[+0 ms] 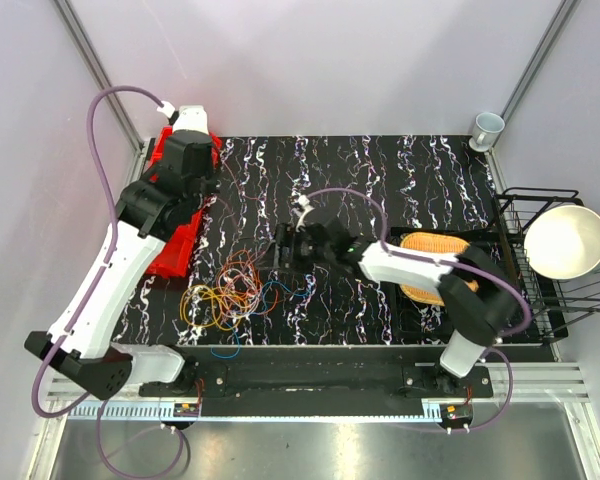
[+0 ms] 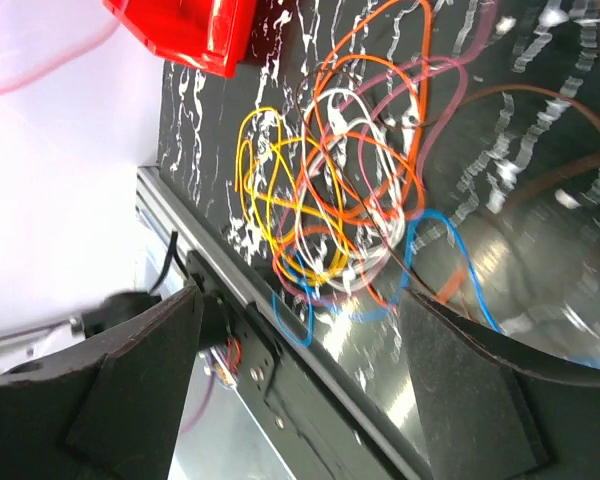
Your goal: Untangle the cables
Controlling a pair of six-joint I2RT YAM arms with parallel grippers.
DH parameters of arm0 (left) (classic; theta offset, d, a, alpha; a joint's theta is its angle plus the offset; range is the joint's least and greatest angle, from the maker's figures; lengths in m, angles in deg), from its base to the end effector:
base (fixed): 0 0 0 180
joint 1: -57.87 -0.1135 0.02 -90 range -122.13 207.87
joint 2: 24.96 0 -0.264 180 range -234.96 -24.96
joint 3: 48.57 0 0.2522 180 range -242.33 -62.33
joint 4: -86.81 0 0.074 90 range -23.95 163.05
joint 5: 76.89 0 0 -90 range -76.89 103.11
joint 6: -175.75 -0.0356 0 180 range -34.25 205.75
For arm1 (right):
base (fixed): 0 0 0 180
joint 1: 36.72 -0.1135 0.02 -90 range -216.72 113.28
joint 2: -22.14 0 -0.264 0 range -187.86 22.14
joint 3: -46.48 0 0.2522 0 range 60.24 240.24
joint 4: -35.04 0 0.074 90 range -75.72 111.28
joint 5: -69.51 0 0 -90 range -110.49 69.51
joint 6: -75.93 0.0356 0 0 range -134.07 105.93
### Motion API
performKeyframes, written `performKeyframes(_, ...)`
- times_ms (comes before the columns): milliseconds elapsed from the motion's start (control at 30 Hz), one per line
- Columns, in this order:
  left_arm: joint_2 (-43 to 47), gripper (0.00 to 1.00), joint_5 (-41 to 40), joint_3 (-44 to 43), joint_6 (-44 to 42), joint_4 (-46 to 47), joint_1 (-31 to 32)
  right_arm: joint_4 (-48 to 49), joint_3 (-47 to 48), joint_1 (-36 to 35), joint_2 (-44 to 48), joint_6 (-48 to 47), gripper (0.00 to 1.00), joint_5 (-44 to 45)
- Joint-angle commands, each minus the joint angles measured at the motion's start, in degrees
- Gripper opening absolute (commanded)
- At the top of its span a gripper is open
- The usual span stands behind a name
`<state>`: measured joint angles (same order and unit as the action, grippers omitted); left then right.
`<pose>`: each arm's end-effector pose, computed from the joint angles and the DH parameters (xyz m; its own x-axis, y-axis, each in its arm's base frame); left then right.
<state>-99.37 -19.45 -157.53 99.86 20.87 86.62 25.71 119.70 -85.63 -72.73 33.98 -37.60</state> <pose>0.2245 -0.1013 0.4566 -0.4435 0.0090 -0.8962 -0.1088 0.9920 0.0638 0.2349 0.2853 0.2279 -0.8852 0.0665 -0.4605 -0.3407 0.5814 0.7389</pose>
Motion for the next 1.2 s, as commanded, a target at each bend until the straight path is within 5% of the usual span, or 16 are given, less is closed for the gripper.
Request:
performKeyframes(0, 4.5, 0.0, 4.2, 4.8, 0.7, 8.1, -1.9, 8.5, 6.6, -1.2, -6.7, 5.1, 0.85, -0.1)
performKeyframes(567, 11.7, 0.0, 7.8, 11.9, 0.0, 12.5, -3.1, 8.7, 17.5, -2.1, -23.5, 10.4, 0.83, 5.0)
performKeyframes(667, 13.0, 0.0, 8.0, 13.0, 0.0, 13.4, -3.1, 8.7, 17.9, -2.1, -24.7, 10.6, 0.71, 5.3)
performKeyframes(900, 12.9, 0.0, 8.6, 14.1, 0.2, 13.6, -3.2, 8.7, 17.5, -2.1, -24.0, 10.0, 0.04, 6.7)
performKeyframes(1167, 12.4, 0.0, 17.1, 15.4, -0.7, 14.5, -3.1, 2.6, 18.0, -1.7, -11.2, 3.3, 0.0, 10.1)
